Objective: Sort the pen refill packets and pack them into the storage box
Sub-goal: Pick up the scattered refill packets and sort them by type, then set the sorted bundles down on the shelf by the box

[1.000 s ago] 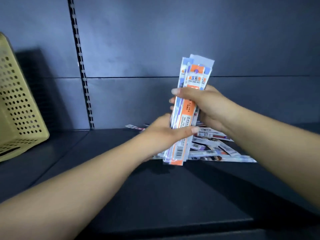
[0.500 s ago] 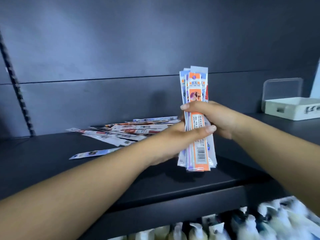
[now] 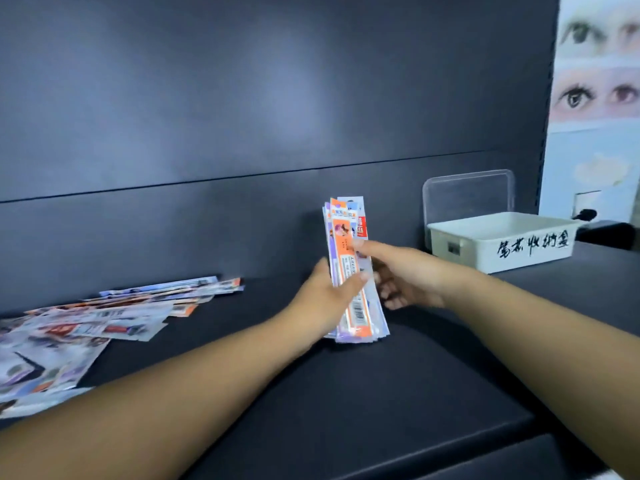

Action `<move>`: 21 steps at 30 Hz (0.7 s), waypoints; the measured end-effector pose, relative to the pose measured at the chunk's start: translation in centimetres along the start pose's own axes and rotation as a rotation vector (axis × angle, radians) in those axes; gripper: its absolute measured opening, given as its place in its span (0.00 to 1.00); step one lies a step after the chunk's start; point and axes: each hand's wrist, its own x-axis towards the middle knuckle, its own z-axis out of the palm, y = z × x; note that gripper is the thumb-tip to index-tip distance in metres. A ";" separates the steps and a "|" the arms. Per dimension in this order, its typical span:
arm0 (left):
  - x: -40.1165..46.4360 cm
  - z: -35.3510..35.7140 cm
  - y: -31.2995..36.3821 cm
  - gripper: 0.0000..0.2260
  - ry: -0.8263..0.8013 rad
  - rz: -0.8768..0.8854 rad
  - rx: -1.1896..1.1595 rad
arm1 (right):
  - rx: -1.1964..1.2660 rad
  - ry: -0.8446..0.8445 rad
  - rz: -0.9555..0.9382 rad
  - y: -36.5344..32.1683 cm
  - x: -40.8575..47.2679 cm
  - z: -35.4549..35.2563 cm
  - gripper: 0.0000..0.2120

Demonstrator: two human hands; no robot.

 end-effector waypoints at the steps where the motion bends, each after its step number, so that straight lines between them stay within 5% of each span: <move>1: 0.8 0.6 -0.2 0.25 0.023 0.024 0.045 | -0.001 -0.001 0.002 0.3 0.6 -0.5 0.20; 4: 2.7 2.3 -1.6 0.35 0.058 -0.004 0.159 | 0.007 0.011 -0.015 1.1 2.7 -1.2 0.20; 10: 6.1 3.5 -2.2 0.31 0.160 -0.072 0.533 | 0.058 0.064 0.006 2.2 5.7 -3.3 0.19; 14: 7.8 3.5 -3.3 0.34 0.083 -0.131 0.435 | 0.142 0.067 0.014 2.9 6.4 -4.4 0.15; 21: 8.8 3.8 -3.8 0.24 0.008 -0.192 0.322 | -0.314 0.265 -0.043 3.6 7.1 -5.1 0.22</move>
